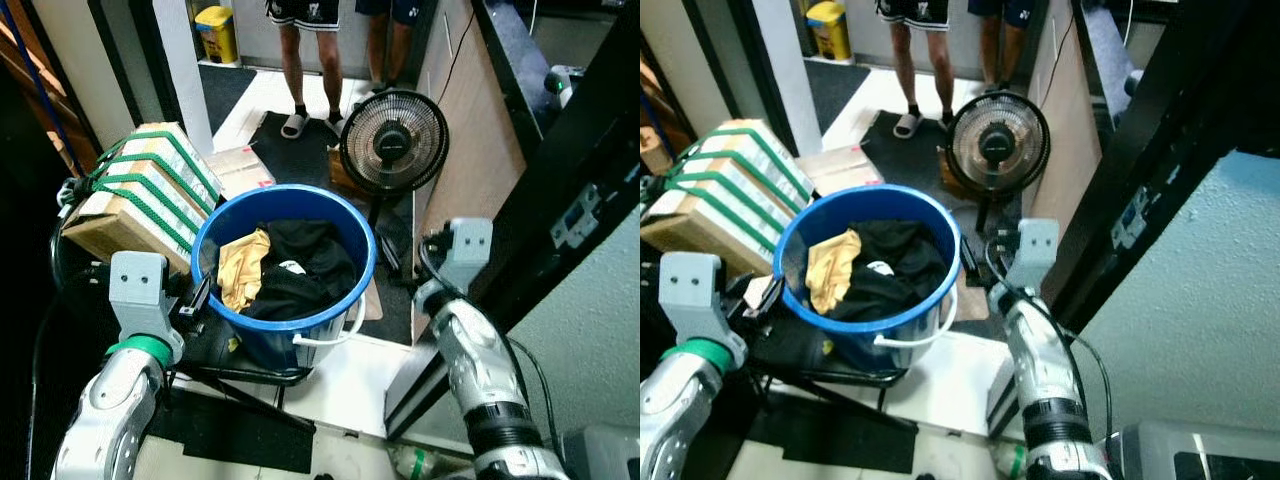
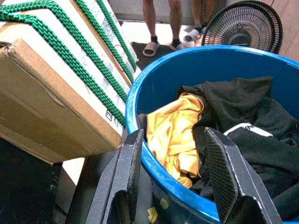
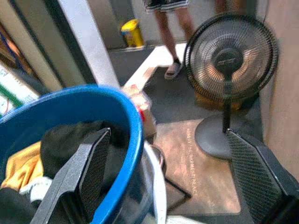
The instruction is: Clothes washing
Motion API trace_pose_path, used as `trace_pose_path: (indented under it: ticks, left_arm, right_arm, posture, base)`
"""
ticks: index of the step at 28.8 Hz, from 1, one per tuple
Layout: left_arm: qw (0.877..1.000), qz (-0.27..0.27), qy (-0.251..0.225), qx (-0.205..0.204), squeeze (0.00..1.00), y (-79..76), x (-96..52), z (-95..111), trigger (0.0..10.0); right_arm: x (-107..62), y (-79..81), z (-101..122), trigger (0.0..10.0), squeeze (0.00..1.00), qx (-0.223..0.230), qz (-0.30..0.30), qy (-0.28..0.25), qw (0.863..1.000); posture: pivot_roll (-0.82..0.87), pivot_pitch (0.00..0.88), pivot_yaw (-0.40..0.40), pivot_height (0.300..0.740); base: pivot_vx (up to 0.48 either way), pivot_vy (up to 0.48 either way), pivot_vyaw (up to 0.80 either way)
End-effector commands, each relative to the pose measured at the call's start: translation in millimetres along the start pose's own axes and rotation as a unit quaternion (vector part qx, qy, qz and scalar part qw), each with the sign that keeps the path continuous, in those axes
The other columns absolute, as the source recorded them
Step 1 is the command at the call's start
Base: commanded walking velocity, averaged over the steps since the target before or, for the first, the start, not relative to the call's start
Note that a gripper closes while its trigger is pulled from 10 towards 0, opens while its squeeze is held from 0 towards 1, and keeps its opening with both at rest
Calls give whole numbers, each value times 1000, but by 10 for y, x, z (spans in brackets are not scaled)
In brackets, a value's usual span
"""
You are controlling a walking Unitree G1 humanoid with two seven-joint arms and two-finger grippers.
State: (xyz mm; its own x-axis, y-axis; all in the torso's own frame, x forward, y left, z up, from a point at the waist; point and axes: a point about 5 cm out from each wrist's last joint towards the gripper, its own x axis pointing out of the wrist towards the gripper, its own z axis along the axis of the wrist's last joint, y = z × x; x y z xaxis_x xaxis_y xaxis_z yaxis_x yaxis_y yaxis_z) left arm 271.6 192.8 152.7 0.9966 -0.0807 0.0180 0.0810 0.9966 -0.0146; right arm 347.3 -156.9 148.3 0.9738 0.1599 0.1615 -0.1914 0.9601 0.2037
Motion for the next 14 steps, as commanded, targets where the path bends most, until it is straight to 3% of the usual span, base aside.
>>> trace_pose_path:
  ticks: [1, 6, 14]
  left_arm:
    - [1000, 4, 5, -6, 0, -13, -4, -50, 10000]
    - [999, -29, -18, -16, 0, -158, 42, 27, 10000]
    - [999, -33, -24, -15, 0, -192, 59, 55, 10000]
  right_arm:
    - [-17, 21, 43, 10000, 0, 2, 1, -17, 1000]
    - [-3, 209, 145, 10000, 0, 14, 56, -42, 997]
    - [-56, 231, 84, 10000, 0, 9, 66, -33, 997]
  posture:
    - [141, 25, 40, 740]
    - [136, 9, 39, 740]
    - [137, 0, 38, 740]
  base:
    - [0, 0, 0]
    - [112, 0, 215]
    - [405, 0, 800]
